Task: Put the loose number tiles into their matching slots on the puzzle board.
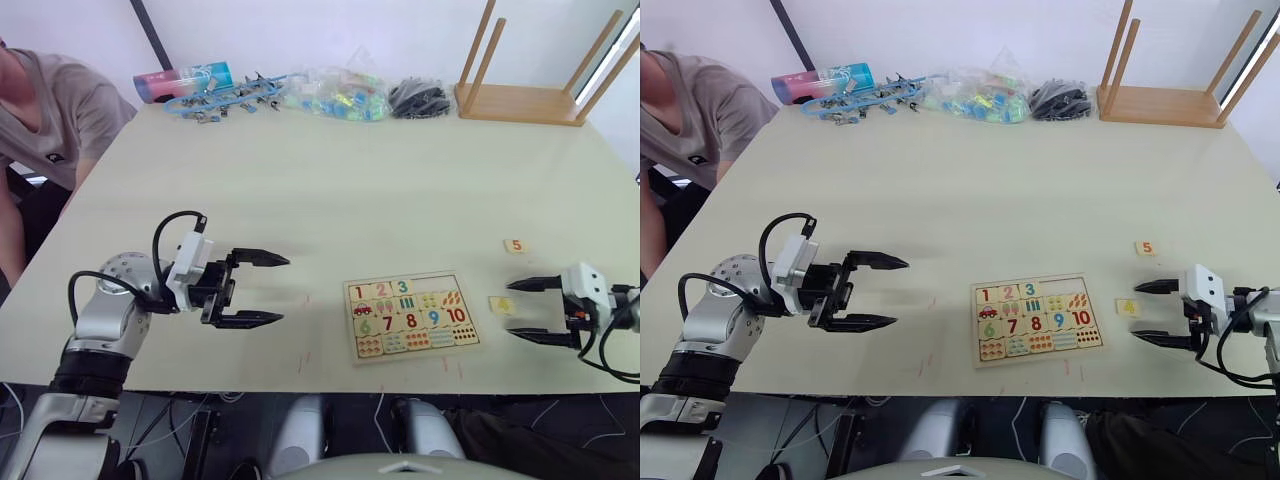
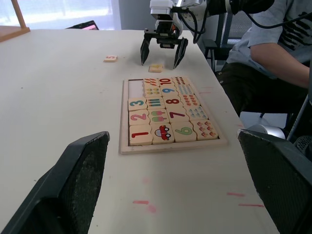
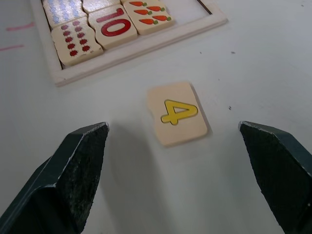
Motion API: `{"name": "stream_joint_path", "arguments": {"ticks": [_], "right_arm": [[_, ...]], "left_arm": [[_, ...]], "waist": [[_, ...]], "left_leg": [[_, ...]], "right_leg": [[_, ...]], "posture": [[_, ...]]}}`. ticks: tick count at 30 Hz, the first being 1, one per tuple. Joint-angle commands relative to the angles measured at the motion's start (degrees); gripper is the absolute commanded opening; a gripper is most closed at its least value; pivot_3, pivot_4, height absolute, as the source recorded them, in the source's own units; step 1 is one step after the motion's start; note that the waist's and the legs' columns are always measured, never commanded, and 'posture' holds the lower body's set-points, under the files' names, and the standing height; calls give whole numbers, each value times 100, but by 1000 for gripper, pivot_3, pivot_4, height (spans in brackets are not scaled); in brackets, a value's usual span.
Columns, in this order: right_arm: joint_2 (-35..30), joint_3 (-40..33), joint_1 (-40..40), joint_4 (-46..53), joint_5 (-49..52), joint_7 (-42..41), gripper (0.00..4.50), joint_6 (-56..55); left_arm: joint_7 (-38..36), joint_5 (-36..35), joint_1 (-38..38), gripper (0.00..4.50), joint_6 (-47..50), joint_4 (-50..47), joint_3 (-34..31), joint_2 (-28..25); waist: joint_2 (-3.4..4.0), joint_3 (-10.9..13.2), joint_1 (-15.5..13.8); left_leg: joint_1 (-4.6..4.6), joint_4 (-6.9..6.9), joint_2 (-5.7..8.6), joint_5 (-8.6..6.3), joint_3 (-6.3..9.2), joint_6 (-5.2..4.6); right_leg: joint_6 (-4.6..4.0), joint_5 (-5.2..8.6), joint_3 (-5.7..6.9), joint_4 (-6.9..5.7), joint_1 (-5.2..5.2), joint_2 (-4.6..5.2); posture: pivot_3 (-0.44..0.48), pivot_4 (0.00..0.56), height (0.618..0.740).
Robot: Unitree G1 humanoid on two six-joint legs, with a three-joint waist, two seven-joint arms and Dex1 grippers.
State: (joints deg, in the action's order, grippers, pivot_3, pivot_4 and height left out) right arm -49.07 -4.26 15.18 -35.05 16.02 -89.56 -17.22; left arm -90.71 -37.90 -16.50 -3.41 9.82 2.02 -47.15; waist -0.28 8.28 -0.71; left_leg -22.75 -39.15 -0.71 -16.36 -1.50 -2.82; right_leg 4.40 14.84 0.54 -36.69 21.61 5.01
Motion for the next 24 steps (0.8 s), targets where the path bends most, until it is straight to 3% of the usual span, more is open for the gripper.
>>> {"name": "stream_joint_path", "arguments": {"ticks": [1,10,11,12,18,24], "right_arm": [[13,12,112,-42,-26,-50,4479,-181],[15,249,316,-366,-177,-244,4479,-287],[8,267,356,-433,-223,-254,3971,-360],[4,281,387,-483,-254,-261,3821,-410],[19,260,421,-422,-216,-227,903,-330],[-73,94,296,155,-22,-90,888,-32]], "left_arm": [[-179,-103,30,4500,-121,-27,-142,-87],[-179,-121,77,4500,-252,51,-115,-105],[-179,-123,76,4500,-276,74,-105,-109],[-179,-127,75,4500,-295,93,-95,-116],[-179,-170,90,4500,-404,187,-43,-156],[-179,-199,99,4500,-533,312,5,-181]], "waist": [[2,1,2],[2,1,25],[2,1,27],[2,1,30],[2,1,22],[4,2,25]], "left_leg": [[0,0,0,0,0,0],[3,-2,-1,0,-5,0],[3,-2,-1,0,-4,0],[3,-2,-1,0,-5,0],[3,-3,-4,0,-5,0],[3,-4,-22,0,-6,0]], "right_leg": [[0,0,0,-2,1,0],[0,0,-3,-6,1,0],[0,0,-3,-7,1,0],[0,0,-3,-7,1,-1],[0,0,-3,-7,1,0],[-1,0,-3,-7,2,-1]], "posture": [[0,150,740],[0,150,740],[0,150,740],[0,150,740],[0,150,740],[0,150,740]]}}
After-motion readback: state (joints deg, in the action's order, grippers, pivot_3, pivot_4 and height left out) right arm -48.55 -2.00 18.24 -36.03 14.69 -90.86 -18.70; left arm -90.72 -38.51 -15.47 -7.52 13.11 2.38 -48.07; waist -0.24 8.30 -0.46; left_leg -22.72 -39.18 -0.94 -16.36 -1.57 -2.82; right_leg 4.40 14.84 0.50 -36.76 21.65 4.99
